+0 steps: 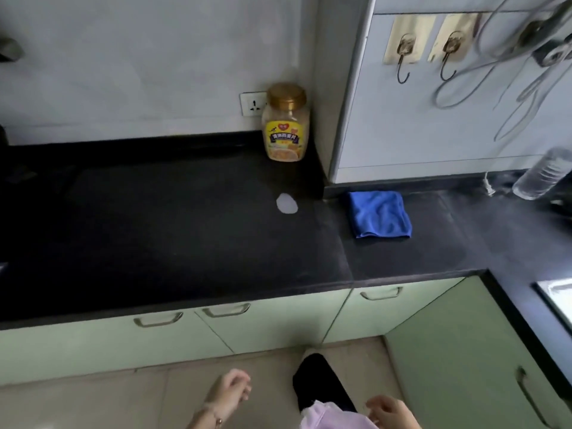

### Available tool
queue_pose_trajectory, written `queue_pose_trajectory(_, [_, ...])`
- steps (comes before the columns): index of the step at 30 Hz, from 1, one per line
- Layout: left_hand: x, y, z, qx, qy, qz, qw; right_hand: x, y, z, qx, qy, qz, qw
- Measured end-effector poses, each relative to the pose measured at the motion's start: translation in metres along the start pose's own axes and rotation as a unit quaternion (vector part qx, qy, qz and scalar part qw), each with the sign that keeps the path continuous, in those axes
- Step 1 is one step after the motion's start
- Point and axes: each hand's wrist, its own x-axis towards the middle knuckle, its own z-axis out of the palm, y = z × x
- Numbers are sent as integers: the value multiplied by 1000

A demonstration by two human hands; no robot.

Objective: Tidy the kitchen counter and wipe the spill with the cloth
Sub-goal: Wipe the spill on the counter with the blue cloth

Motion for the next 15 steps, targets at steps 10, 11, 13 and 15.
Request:
queue_pose_trajectory(10, [60,248,17,90,46,286,953,44,-179,-149,47,90,-181,978])
queue_pose_trajectory(11, [73,256,12,122,77,291,946,51,-195,-160,53,109,-196,973])
queue_pose_trajectory(13, [94,264,1,203,128,294,925,66,-225,-178,60,154,-216,962])
queue_pose_trajectory(15, [113,263,-9,291,152,287,900,84,-246,-188,40,199,-230,952])
